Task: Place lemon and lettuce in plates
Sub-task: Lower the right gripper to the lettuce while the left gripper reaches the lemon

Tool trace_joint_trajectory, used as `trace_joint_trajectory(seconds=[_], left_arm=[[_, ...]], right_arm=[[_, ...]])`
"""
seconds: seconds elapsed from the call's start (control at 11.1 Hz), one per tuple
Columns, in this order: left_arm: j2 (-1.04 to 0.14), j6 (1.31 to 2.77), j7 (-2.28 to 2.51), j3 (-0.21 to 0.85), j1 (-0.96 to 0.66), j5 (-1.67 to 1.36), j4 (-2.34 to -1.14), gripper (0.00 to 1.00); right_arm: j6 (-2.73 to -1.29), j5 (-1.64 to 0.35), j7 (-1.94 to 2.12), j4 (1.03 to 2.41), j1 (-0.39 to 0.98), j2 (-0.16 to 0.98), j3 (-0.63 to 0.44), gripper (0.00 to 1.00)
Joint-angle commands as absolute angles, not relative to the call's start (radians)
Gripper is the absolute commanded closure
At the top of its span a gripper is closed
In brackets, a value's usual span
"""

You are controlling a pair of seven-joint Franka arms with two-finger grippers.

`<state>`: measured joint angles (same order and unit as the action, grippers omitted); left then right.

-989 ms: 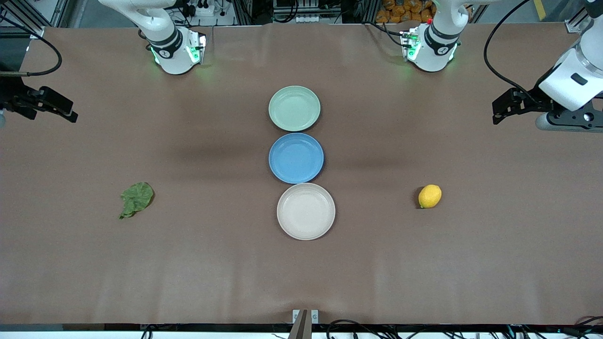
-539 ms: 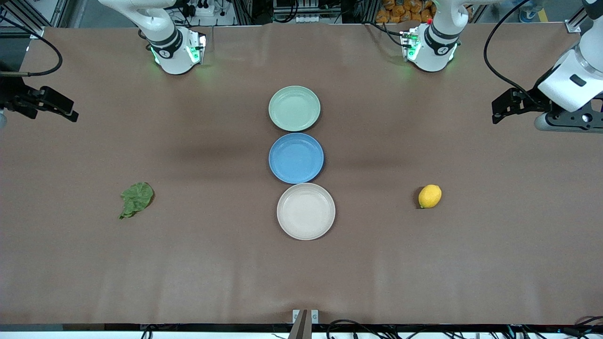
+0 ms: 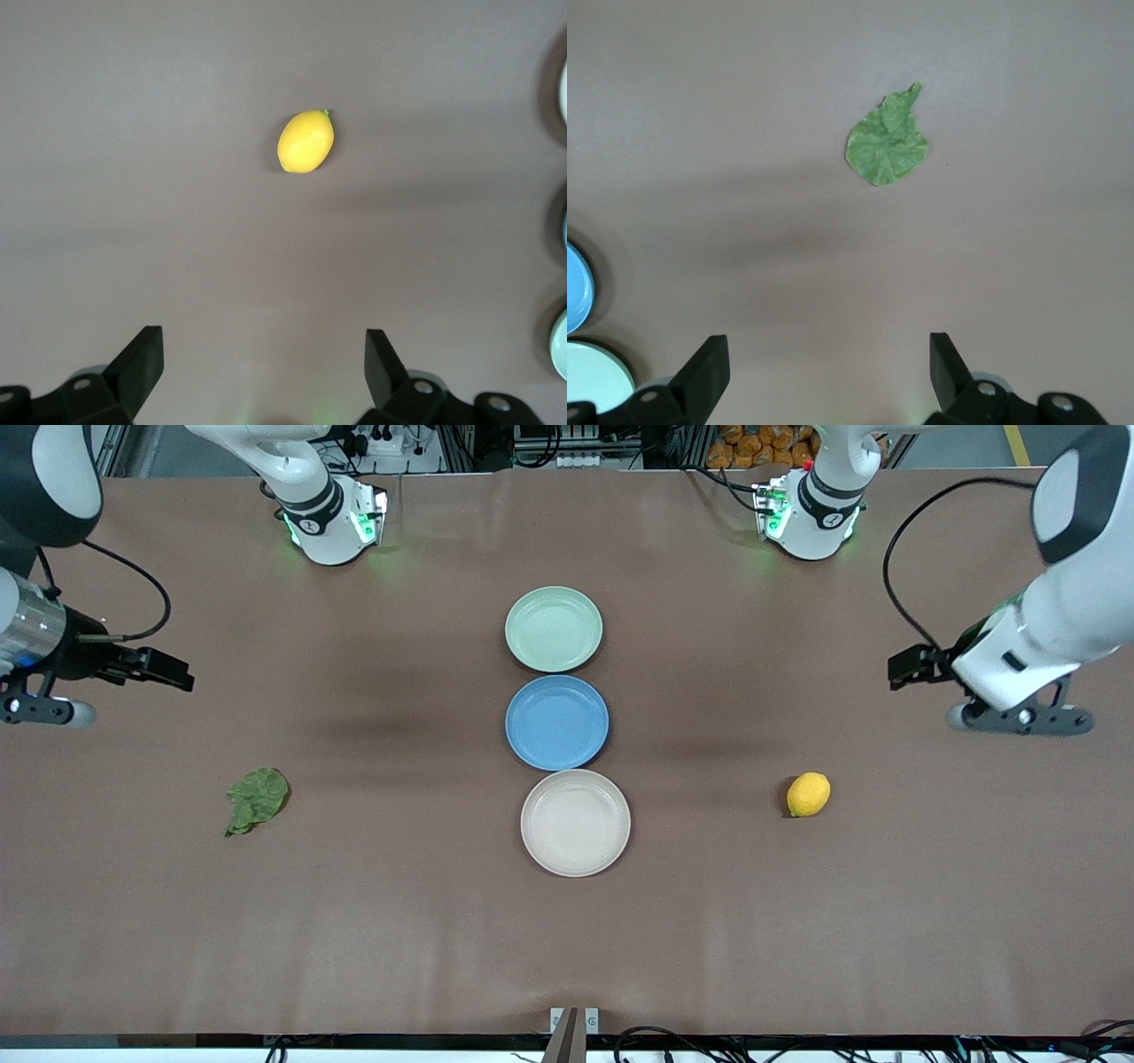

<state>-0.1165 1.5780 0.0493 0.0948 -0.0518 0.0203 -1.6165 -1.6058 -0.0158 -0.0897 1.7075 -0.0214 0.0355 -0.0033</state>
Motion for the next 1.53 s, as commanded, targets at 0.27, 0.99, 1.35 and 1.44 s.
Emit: trace_joint_trajectory(seconds=[0.27,0.99,1.35,1.44], left_arm=[[-0.267,1.848,0.068,0.100,-0.054,0.081,-1.713,0.00],[-0.451,2.081,-0.087,0.126,-0.075,0.170,-1.783,0.00],[-0.551,2.147,-0.107,0.126,-0.071,0.153,-1.753,0.00],[-0.564,2.154,-0.110,0.127,-0.068,0.152,-1.753,0.00]], right_arm=[[-1.832,-0.014,-0.084,1.836,-0.029,0.097,-0.008,0.00],[-2.374,0.005,-0.081,1.980,-0.051,0.417,-0.028,0.00],[-2.545,0.009,-0.081,1.985,-0.051,0.526,-0.055,0.00],[-2.572,0.009,-0.081,1.985,-0.052,0.541,-0.060,0.00]])
